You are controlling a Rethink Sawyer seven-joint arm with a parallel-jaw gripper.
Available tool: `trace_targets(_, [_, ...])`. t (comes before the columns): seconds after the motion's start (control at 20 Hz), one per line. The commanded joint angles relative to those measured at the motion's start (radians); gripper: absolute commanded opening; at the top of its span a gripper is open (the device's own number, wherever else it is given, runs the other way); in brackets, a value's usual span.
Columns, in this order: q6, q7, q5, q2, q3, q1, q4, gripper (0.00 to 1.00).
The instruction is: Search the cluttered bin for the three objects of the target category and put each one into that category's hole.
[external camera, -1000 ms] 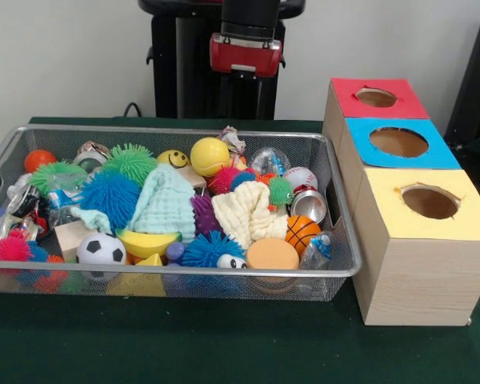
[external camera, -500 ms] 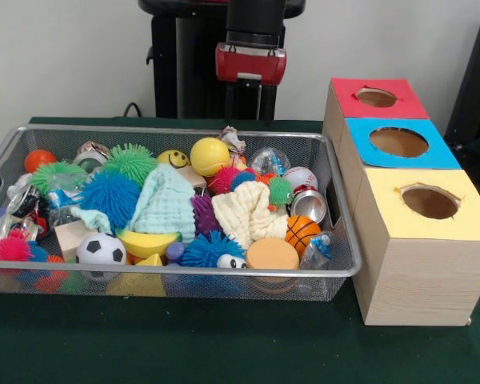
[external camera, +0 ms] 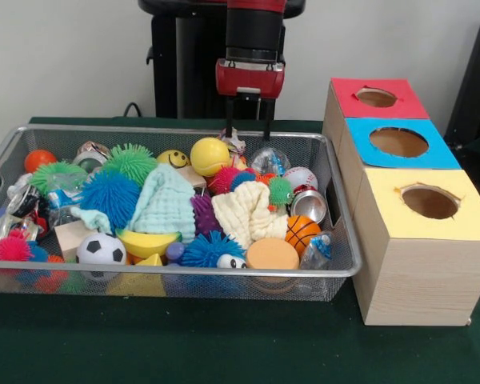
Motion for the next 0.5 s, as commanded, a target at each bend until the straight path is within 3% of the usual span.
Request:
trace_targets(0.05, [-0.106, 0.164, 0.056, 0.081, -0.003, -0.008, -0.122, 1.00])
trace_targets(0.5, [-0.105, 0.156, 0.069, 0.100, -0.031, 0.015, -0.124, 1.00])
